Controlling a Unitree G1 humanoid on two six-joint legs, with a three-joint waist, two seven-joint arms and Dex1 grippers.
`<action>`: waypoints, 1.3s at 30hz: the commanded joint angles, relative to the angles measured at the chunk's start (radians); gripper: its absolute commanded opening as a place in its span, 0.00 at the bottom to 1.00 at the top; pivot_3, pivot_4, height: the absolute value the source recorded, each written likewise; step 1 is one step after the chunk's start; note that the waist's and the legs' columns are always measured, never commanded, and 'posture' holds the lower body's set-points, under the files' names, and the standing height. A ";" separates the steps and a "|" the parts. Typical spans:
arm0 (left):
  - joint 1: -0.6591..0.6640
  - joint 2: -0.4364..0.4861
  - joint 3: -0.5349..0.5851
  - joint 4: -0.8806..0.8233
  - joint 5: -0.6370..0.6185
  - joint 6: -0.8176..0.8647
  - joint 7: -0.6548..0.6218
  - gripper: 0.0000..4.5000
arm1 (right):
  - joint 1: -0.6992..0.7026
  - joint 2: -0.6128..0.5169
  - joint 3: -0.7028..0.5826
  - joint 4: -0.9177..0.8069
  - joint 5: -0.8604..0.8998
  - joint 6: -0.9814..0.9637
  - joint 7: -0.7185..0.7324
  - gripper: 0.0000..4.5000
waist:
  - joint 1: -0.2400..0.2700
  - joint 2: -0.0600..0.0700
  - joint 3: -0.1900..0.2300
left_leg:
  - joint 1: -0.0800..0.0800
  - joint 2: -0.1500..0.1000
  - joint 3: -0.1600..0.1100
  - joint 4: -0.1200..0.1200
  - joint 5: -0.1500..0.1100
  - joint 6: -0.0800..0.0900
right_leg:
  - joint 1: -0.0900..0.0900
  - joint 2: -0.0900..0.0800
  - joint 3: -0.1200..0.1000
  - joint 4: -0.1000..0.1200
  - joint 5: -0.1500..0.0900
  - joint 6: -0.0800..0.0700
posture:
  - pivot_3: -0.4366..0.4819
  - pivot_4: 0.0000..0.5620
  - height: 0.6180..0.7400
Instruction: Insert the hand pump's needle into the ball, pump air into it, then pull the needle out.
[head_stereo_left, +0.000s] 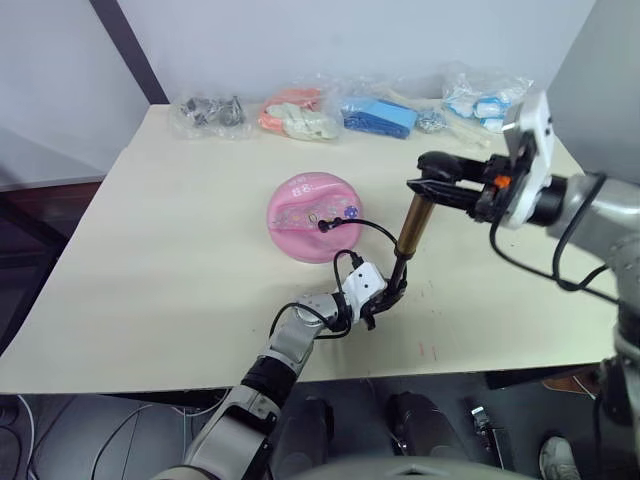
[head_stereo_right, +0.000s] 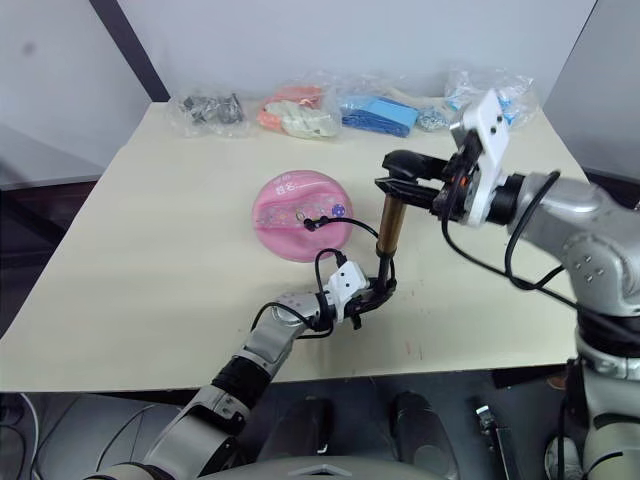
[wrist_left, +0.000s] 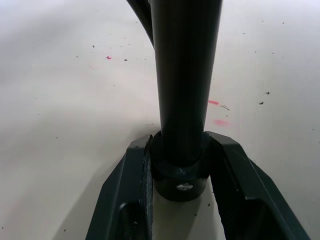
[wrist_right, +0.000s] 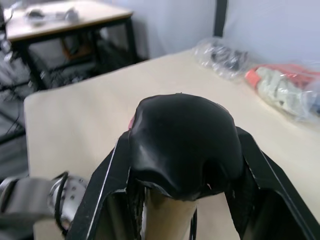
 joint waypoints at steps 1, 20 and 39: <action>0.038 0.022 -0.013 0.032 0.019 0.037 -0.013 0.24 | 0.095 0.018 0.111 -0.001 -0.081 -0.029 -0.003 0.34 | -0.001 -0.001 -0.002 | 0.000 0.000 0.000 0.000 0.000 0.000 | 0.000 0.000 0.000 0.000 0.000 0.000 | 0.48 0.27 1.00; 0.038 0.014 -0.011 0.027 0.018 0.046 -0.003 0.24 | 0.296 0.157 0.288 0.165 -0.330 -0.225 0.050 0.22 | -0.002 -0.004 -0.011 | 0.011 0.002 0.001 -0.001 0.000 0.000 | 0.008 0.003 0.002 0.000 -0.002 -0.004 | 0.48 0.27 1.00; 0.041 0.021 -0.017 0.039 0.021 0.046 -0.008 0.24 | 0.241 0.198 0.169 0.103 -0.303 -0.211 0.046 0.22 | -0.004 -0.005 -0.012 | 0.015 0.003 0.001 -0.001 0.000 0.000 | 0.012 0.004 0.002 0.000 -0.003 -0.005 | 0.48 0.27 1.00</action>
